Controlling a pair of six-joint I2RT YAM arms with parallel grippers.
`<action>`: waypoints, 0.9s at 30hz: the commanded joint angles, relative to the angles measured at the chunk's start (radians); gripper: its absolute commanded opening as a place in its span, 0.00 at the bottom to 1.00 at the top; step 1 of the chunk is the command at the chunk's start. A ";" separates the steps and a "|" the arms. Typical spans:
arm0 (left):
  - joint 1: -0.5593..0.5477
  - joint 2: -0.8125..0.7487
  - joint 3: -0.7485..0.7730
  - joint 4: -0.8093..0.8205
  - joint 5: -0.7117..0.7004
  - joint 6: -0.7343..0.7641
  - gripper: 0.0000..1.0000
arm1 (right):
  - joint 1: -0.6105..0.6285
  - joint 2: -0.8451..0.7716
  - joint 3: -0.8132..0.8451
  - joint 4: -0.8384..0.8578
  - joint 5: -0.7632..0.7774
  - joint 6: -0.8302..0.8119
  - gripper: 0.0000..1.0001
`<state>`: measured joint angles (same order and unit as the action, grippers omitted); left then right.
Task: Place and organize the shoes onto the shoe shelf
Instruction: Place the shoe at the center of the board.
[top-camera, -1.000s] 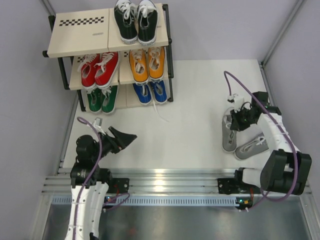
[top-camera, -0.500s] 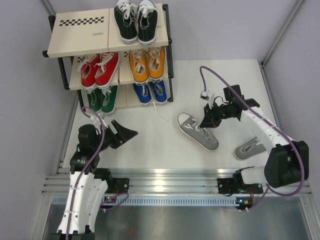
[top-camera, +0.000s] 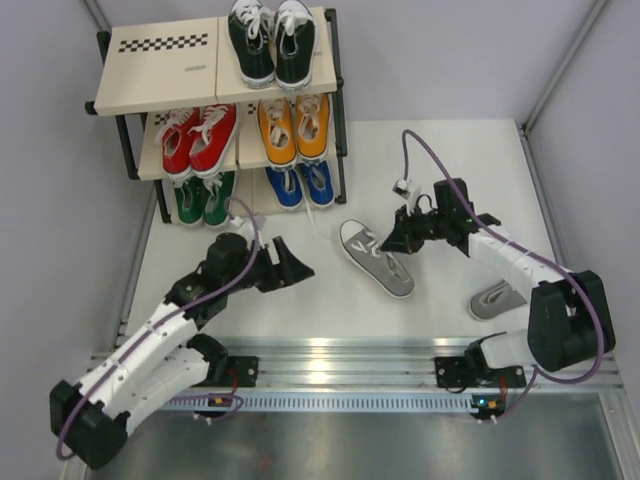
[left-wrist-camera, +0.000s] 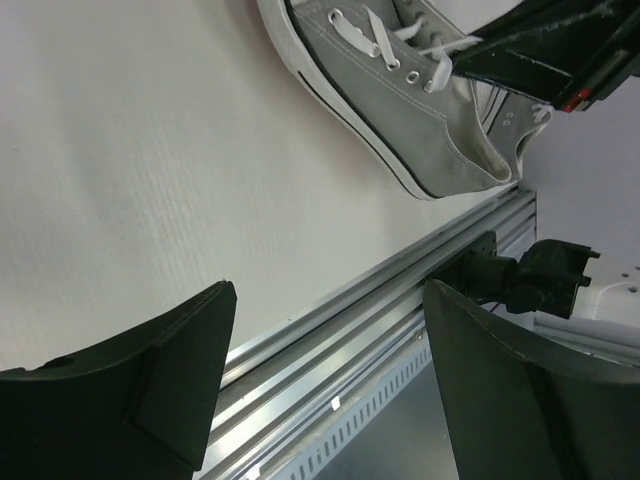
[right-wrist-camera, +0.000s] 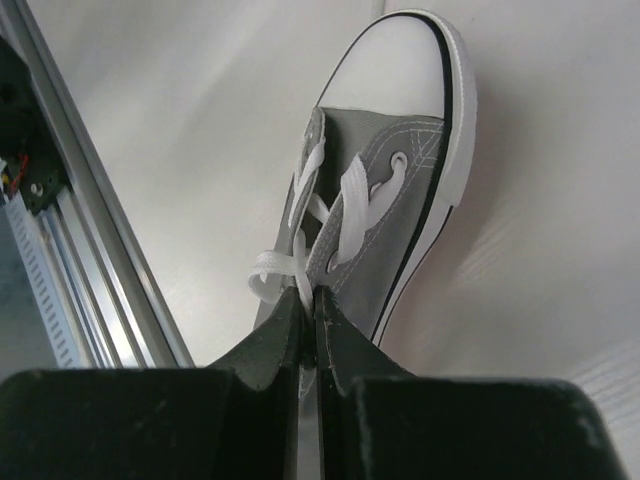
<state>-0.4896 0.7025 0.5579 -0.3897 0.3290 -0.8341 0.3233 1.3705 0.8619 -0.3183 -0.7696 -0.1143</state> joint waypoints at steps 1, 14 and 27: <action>-0.174 0.133 0.054 0.221 -0.258 -0.062 0.81 | 0.011 -0.013 -0.043 0.339 -0.020 0.241 0.00; -0.507 0.655 0.227 0.492 -0.489 -0.139 0.81 | 0.138 -0.039 -0.213 0.498 0.156 0.326 0.07; -0.549 0.824 0.277 0.489 -0.473 -0.060 0.67 | 0.040 -0.134 -0.078 0.174 0.065 -0.039 0.68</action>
<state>-1.0256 1.5173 0.8024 0.0456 -0.1432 -0.9310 0.4122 1.2873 0.7326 -0.0742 -0.6655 -0.0242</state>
